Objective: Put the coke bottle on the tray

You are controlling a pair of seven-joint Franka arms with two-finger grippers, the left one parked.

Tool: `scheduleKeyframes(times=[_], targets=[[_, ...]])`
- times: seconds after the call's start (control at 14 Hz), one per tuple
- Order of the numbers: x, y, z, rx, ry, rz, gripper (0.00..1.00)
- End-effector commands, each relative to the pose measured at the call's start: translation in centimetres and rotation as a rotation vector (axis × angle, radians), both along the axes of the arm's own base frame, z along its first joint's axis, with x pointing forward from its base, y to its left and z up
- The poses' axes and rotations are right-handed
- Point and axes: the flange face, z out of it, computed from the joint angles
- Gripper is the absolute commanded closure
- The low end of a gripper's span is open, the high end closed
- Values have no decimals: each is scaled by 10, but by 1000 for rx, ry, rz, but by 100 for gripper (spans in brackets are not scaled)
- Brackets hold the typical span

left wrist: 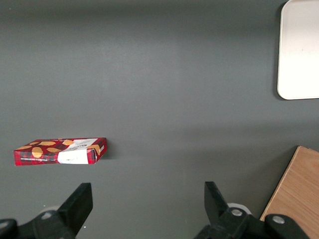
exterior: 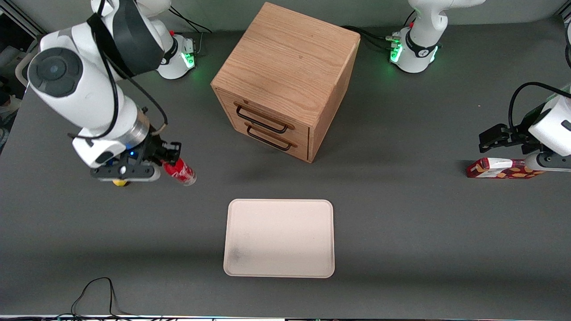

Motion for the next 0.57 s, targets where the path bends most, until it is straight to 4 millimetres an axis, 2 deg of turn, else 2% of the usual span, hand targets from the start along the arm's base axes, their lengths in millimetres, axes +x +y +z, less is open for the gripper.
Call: scheduleKeyframes(times=[0.0,0.14,0.29,0.5], targets=[[57,12,-9,14,-40,45,100],[82,16,-37,33,-77,54,100],[97,26,-51,70,-158,67,100],[117,44,-103,107,-200,84,100]])
